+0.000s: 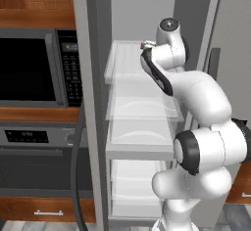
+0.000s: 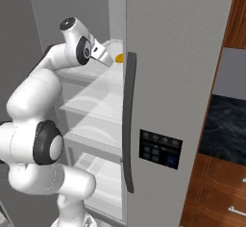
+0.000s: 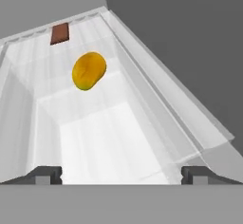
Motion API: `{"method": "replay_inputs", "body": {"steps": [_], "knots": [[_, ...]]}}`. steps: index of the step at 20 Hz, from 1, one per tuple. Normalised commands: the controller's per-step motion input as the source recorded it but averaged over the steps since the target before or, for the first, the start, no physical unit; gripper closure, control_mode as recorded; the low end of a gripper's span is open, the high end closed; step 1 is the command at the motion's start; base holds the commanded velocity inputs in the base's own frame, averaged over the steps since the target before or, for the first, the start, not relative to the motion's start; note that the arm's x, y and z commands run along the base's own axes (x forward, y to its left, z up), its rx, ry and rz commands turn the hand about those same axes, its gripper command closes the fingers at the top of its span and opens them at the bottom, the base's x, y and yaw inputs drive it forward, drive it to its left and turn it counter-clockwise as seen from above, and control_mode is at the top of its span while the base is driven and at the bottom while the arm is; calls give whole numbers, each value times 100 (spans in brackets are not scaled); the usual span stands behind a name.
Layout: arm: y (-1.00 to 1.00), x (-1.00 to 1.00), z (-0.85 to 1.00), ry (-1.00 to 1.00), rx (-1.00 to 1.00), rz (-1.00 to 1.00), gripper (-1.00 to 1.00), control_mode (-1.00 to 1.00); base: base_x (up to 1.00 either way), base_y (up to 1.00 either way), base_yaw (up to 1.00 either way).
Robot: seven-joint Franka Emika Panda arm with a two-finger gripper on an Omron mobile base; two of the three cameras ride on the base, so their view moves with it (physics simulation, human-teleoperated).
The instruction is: Pick the mango and peach from the fridge and place them on the plate next to the blender to make a fruit smoothie.
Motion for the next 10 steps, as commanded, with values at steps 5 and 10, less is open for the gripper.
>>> {"method": "replay_inputs", "body": {"steps": [5,10], "knots": [[-26,79,-5,6,0,-1,-100,-100,0,0,0],[-2,77,-17,16,0,0,-100,-100,0,0,0]]}}
